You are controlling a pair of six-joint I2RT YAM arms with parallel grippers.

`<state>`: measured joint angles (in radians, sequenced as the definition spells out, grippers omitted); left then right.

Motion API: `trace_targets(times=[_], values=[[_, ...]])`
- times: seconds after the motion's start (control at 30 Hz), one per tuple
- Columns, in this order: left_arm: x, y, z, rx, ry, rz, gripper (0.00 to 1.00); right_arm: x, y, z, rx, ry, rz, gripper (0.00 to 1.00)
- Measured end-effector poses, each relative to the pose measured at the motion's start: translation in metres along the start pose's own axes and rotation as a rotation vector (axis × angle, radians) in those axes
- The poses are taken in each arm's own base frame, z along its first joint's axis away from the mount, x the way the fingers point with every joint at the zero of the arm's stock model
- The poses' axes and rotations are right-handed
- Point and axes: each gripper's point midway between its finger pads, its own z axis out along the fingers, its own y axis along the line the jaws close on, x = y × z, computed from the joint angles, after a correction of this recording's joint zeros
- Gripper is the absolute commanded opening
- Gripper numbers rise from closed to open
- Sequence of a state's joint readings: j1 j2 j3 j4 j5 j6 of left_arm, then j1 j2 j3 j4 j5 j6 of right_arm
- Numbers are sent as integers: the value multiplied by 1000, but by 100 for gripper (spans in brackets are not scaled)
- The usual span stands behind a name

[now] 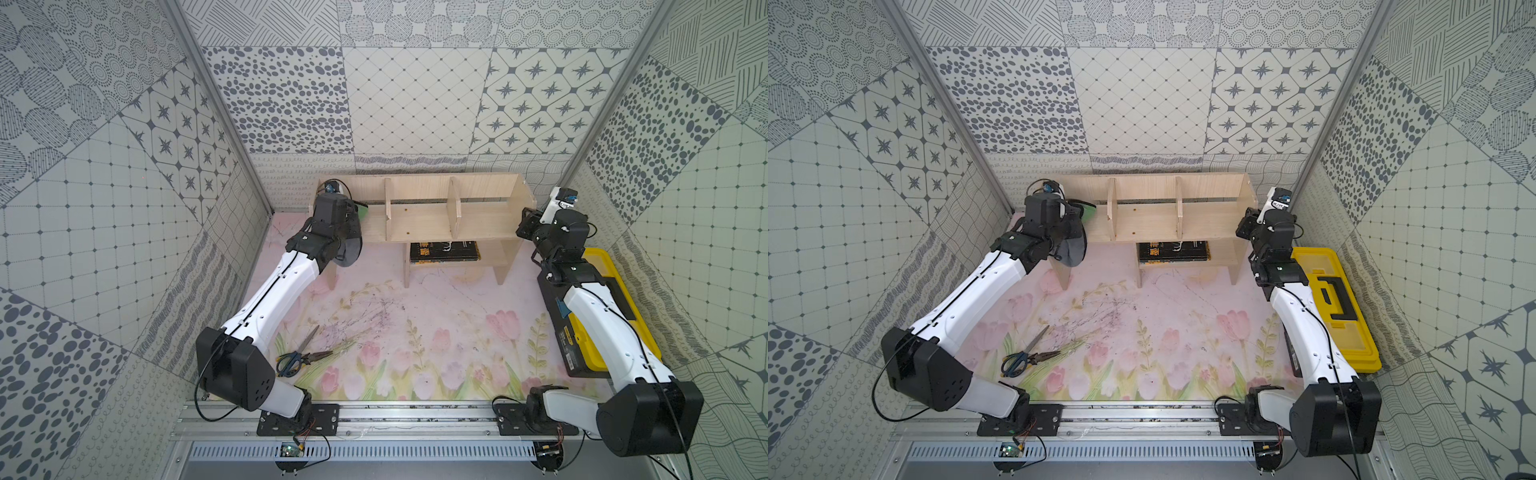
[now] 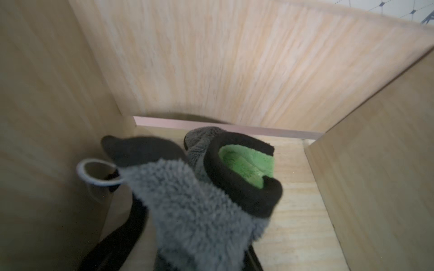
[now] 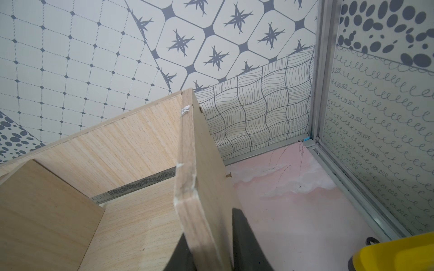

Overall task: Wipe the bookshelf clean with a cloth
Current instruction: Wipe the dust from the shelf.

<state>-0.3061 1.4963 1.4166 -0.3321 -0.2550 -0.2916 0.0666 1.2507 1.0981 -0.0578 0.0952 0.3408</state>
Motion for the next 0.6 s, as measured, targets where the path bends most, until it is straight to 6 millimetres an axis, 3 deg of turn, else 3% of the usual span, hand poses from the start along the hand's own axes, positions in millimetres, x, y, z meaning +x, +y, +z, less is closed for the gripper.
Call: trace_targets(times=[0.23, 0.4, 0.57, 0.6], values=[[12, -44, 5, 157, 24, 3, 0, 5, 1, 1, -17, -1, 3, 0], [-3, -56, 11, 174, 7, 1, 0, 5, 2, 1, -28, 6, 1, 4], [-31, -59, -1, 178, -57, -8, 0, 5, 3, -4, -26, 30, 27, 54], [-34, -59, -4, 180, -64, -8, 0, 12, 1, -3, -17, 62, 51, 66]])
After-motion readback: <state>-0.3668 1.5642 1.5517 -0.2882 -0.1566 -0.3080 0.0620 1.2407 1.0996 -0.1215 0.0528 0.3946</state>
